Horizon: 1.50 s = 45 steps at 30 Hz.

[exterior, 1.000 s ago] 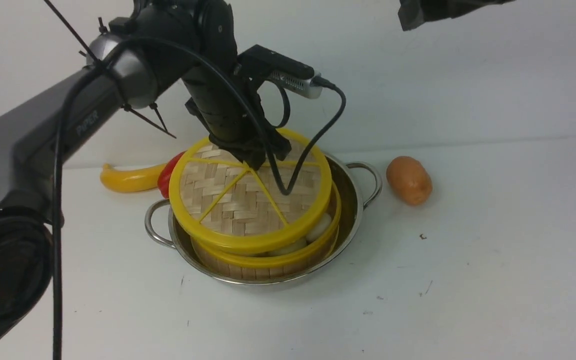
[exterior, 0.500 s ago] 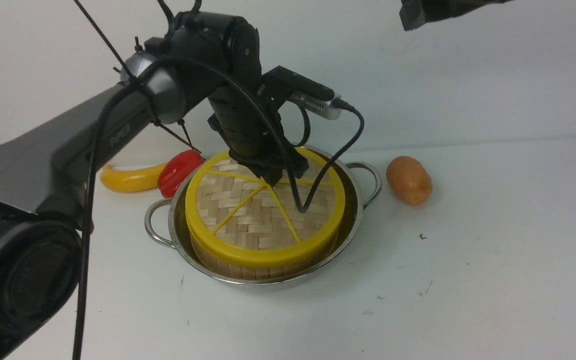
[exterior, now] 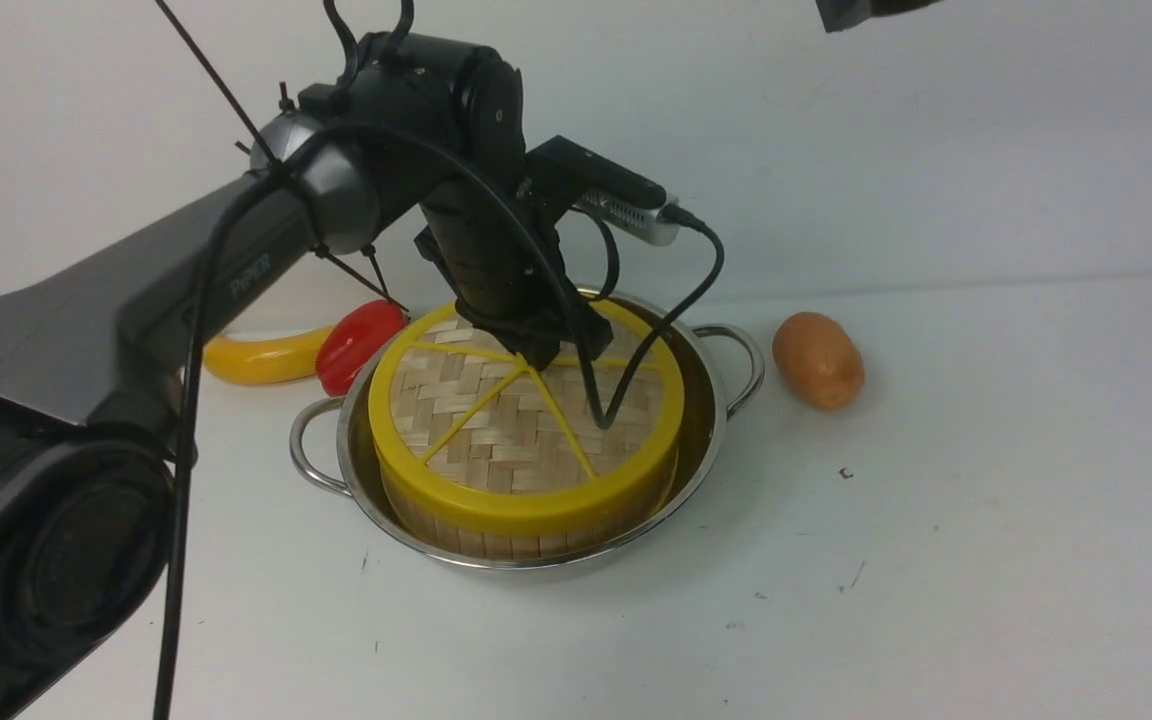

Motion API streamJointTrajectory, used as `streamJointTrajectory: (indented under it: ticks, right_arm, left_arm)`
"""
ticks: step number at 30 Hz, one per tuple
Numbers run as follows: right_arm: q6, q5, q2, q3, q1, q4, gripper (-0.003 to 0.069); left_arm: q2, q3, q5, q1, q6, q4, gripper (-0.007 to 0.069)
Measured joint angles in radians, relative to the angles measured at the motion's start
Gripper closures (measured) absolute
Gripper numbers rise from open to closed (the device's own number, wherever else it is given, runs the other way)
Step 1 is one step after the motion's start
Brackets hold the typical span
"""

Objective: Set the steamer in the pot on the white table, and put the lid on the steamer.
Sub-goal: 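Place the yellow bamboo steamer lid onto the steamer in the pot with the left gripper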

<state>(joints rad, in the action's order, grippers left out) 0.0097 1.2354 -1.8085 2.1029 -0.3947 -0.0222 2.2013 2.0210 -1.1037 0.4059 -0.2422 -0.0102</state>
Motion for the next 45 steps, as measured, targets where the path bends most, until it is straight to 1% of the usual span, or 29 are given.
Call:
streamJointTrajectory:
  ticks: [18,21,24,25,26,33,35,37,39,41,42,43,45]
  right_arm:
    - [-0.002,0.0,0.079,0.0,0.0,-0.006,0.0173]
    - [-0.002,0.0,0.096,0.0,0.0,-0.006,0.0173]
    - [-0.002,0.0,0.118,0.0,0.0,-0.006,0.0173]
    - [-0.002,0.0,0.127,0.0,0.0,-0.006,0.0173]
    - [-0.002,0.0,0.139,0.0,0.0,-0.006,0.0173]
    - [-0.003,0.0,0.22,-0.021,0.0,-0.035,0.0173]
    - [-0.003,-0.001,0.268,-0.065,0.0,-0.049,0.0173]
    - [-0.003,-0.001,0.32,-0.119,0.0,-0.067,0.0173]
    - [-0.003,0.0,0.398,-0.2,0.0,-0.102,0.0188]
    - [-0.003,0.0,0.486,-0.285,0.0,-0.147,0.0228]
    - [-0.002,0.0,0.533,-0.33,0.0,-0.167,0.0258]
    - [0.002,0.0,0.595,-0.386,0.0,-0.181,0.0303]
    - [0.007,-0.002,0.675,-0.46,0.0,-0.182,0.037]
  left_arm:
    - [0.021,0.018,-0.004,0.0,0.0,-0.001,0.0506]
    - [0.021,0.018,-0.004,0.0,0.0,-0.001,0.0492]
    - [0.025,0.018,0.005,0.0,0.0,0.001,0.0445]
    - [0.026,0.018,0.007,0.0,0.0,0.001,0.0415]
    - [0.028,0.018,0.011,0.0,0.0,0.002,0.0363]
    - [0.021,0.018,0.027,0.001,0.001,-0.016,0.0167]
    - [0.002,0.015,0.026,0.001,0.005,-0.043,0.0132]
    - [-0.026,0.012,0.026,0.001,0.01,-0.06,0.012]
    - [-0.083,0.008,0.026,0.001,0.026,-0.076,0.0123]
    - [-0.157,0.008,0.026,0.001,0.041,-0.085,0.0149]
    - [-0.199,0.008,0.025,0.001,0.053,-0.085,0.018]
    - [-0.253,0.007,0.021,0.001,0.062,-0.085,0.025]
    - [-0.311,-0.003,0.017,0.001,0.064,-0.081,0.0334]
